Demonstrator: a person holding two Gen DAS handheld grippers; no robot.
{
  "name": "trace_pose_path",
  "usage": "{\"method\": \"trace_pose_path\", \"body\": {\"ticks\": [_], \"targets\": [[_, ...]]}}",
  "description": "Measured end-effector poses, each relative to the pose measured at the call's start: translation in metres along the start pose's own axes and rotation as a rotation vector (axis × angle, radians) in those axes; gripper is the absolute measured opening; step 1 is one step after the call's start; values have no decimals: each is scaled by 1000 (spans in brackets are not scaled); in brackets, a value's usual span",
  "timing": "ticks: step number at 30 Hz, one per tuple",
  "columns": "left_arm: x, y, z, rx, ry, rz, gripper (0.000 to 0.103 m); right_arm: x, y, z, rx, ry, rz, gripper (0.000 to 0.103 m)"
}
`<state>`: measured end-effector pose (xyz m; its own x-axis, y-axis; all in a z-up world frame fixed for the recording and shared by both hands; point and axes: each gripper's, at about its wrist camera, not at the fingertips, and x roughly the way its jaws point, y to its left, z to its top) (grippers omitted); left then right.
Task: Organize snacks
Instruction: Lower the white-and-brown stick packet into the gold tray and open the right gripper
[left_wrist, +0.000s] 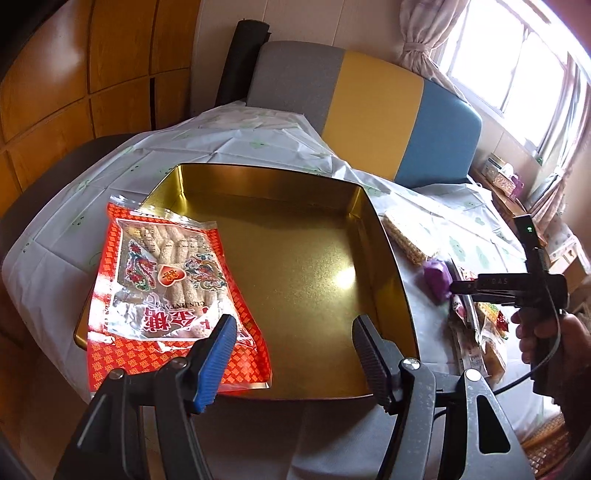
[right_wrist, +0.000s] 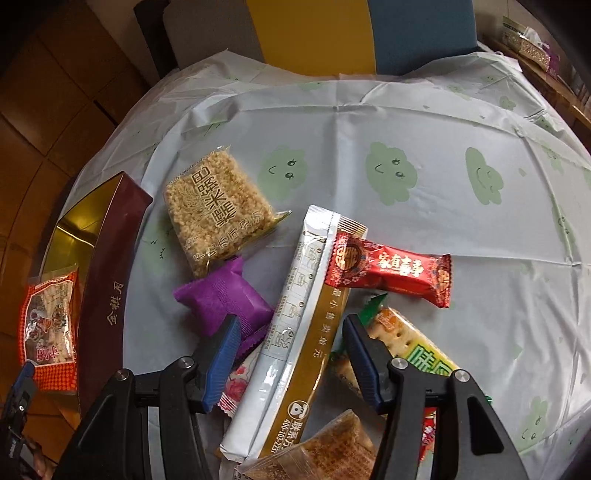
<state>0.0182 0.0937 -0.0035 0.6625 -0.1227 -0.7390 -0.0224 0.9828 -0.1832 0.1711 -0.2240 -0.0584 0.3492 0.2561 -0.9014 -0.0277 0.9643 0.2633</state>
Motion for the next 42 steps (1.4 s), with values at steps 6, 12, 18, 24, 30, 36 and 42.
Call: {"method": "trace_pose_path", "body": {"ticks": [6,12,18,24,30,36,42], "targets": [[1,5,-5,-11,15,8,66,6,-4,-9,40,-1,38,41],[-2,2,-8,-8,-1,15,66,-11,6,-24,13,-63,16,32],[-2,7,-10,-30,-4,33,66,-37,30,-35,-37,-127,54,31],[-6,19,-11,-60,-18,55,66,-61,68,-41,-97,-173,131,31],[-9,32,-10,-95,-28,69,66,-68,120,-35,-134,-159,276,31],[-10,43,-12,-122,-27,78,66,-49,176,-22,-162,-134,312,31],[-12,52,-13,-135,-35,84,66,-25,200,-15,-171,-110,279,32]]}}
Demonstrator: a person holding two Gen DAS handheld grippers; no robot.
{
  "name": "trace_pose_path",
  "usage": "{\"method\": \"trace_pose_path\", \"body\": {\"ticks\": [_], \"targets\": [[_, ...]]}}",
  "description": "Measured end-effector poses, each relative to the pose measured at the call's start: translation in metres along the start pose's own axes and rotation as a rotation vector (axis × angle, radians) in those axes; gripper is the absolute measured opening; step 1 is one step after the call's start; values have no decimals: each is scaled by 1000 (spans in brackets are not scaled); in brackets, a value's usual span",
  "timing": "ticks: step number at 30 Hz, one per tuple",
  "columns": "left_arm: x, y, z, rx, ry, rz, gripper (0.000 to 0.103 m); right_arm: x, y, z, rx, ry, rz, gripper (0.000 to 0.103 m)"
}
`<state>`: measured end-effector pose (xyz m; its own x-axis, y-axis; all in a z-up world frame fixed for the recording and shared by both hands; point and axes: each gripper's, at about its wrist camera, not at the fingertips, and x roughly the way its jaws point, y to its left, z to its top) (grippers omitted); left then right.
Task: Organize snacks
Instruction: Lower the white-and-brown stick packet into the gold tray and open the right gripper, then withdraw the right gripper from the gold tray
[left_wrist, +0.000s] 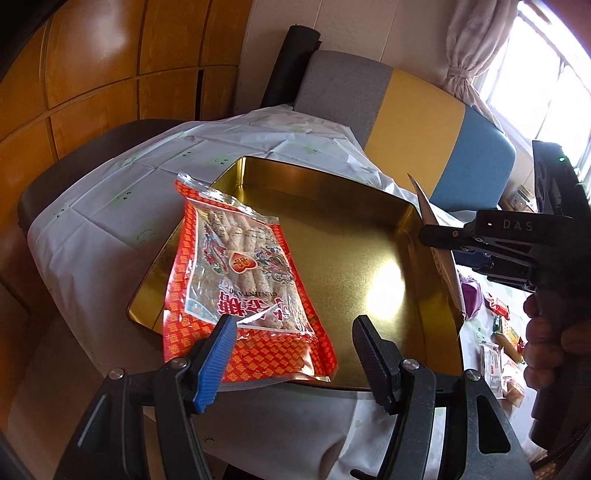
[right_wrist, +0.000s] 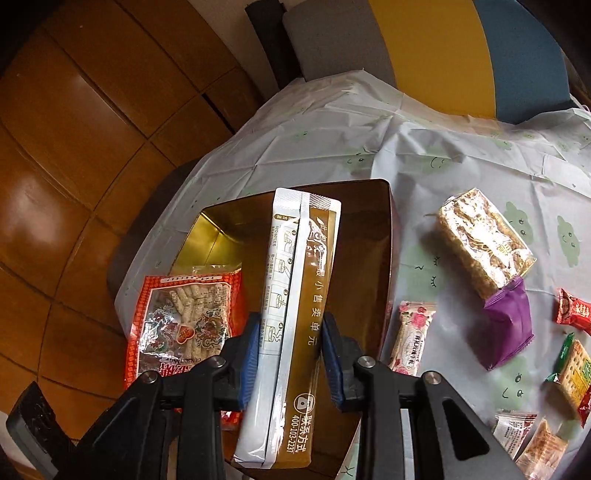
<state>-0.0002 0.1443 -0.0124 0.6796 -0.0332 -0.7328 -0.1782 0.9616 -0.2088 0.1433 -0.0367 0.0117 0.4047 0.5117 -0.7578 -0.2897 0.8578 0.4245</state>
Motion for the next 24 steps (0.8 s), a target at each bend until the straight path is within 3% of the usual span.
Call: {"method": "trace_pose_path", "body": {"ticks": [6,8,24], "targets": [[1,0,1,-4,3,6,66,9,-6,5,37,-9,9,35],[1,0,1,1,-1,7,67,9,-13,6,73,-15,23,41],[6,-14,-4,47,25,26,67,-28,-29,-27,20,-67,-51,41]]}}
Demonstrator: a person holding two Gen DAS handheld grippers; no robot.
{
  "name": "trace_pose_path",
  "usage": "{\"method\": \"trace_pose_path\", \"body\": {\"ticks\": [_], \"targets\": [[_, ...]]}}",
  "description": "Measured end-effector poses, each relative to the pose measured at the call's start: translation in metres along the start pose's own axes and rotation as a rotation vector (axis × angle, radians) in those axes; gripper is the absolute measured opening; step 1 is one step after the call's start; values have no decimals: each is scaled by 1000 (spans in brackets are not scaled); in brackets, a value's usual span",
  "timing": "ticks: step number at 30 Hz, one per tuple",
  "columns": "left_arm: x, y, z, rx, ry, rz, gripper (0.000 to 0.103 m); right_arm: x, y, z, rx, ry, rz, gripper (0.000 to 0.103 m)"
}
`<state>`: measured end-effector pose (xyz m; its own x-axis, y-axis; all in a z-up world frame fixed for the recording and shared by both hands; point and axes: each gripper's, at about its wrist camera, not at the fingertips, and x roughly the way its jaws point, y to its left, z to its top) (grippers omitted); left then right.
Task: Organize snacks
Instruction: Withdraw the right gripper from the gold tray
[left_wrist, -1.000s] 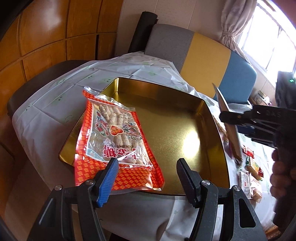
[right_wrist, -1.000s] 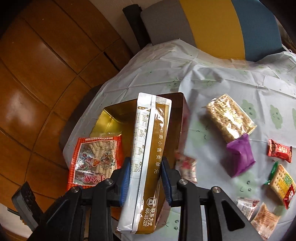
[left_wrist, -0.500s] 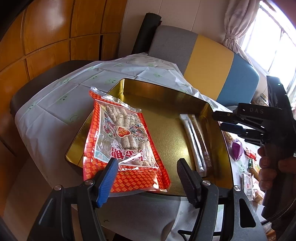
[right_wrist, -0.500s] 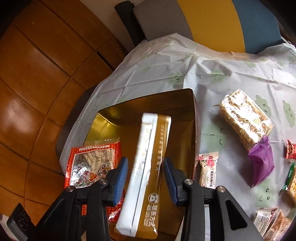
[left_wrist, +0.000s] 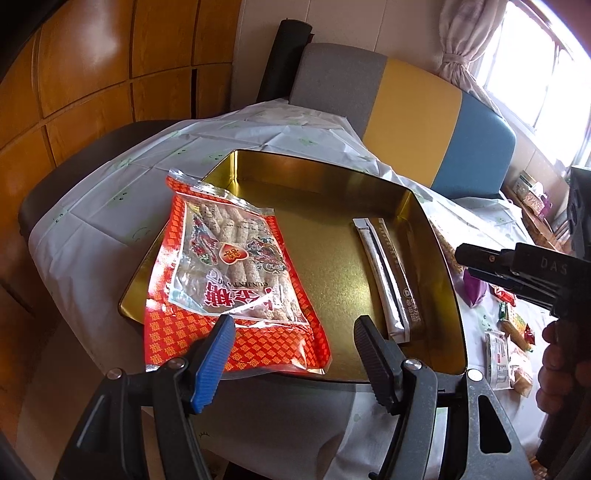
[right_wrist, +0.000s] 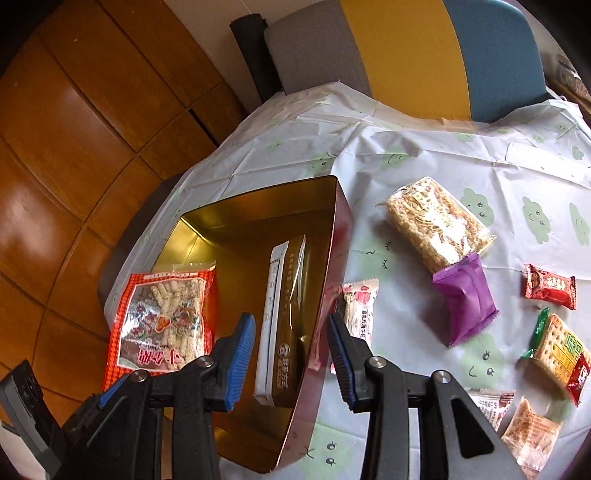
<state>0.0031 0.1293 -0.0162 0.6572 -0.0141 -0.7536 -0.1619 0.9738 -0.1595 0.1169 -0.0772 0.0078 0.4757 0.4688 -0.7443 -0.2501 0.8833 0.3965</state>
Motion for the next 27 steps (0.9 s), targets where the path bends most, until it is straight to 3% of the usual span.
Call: {"method": "trace_pose_path", "body": {"ticks": [21,27], "targets": [[-4,-7,-1,33,-9,49,67,-17,20,-37,-159,-36,-109,43],[-6,-9,-2,52,-19,75,67,-25,23,-44,-203,-52,-137,50]]}}
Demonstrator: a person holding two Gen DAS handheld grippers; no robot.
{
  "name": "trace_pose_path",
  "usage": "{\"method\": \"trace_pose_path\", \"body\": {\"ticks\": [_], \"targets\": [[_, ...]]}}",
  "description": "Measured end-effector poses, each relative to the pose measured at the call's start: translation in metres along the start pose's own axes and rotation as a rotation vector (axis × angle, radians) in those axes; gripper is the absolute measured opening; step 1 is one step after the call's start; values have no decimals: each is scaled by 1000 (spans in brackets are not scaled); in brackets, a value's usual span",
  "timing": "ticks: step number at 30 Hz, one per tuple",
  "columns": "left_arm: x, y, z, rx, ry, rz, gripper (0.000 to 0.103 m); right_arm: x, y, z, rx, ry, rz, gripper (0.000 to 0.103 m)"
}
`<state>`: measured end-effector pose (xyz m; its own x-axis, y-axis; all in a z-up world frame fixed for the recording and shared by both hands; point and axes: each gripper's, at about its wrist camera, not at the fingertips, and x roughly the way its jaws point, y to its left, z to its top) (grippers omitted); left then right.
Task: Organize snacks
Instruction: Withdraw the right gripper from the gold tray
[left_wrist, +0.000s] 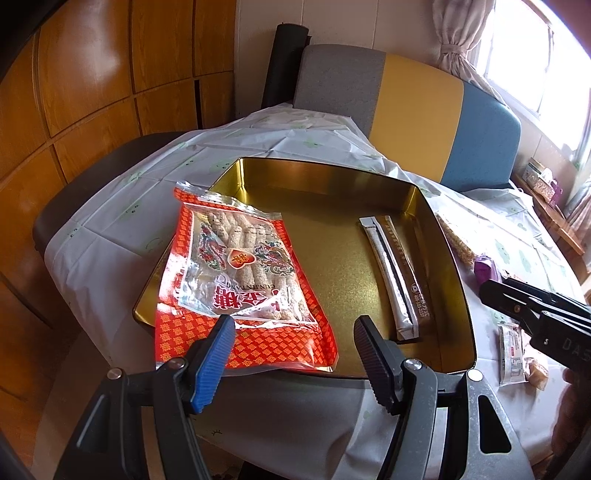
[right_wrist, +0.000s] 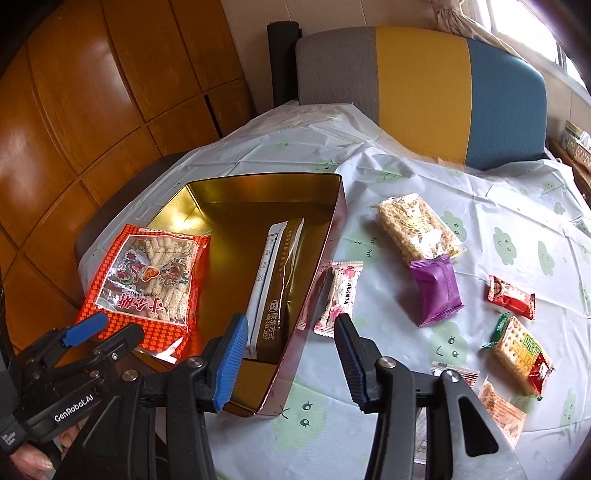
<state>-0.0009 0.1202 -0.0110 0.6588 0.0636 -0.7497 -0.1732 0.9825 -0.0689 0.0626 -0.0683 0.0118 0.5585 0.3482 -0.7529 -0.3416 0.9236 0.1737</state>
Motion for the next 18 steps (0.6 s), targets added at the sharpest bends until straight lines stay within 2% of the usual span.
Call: {"method": "trace_pose_path", "body": {"ticks": [4,10,18], "targets": [[-2,-2,0,13,-9,12,67,-8,-1,-3,-40,-14,-33,55],[-6,-6,0,40,-21,25,67,-18,-16,-10,-96,-11,-95,56],[-9,-20,-3,92,-28,28,67,-36,-68,-18,-62,2,-199,56]]}}
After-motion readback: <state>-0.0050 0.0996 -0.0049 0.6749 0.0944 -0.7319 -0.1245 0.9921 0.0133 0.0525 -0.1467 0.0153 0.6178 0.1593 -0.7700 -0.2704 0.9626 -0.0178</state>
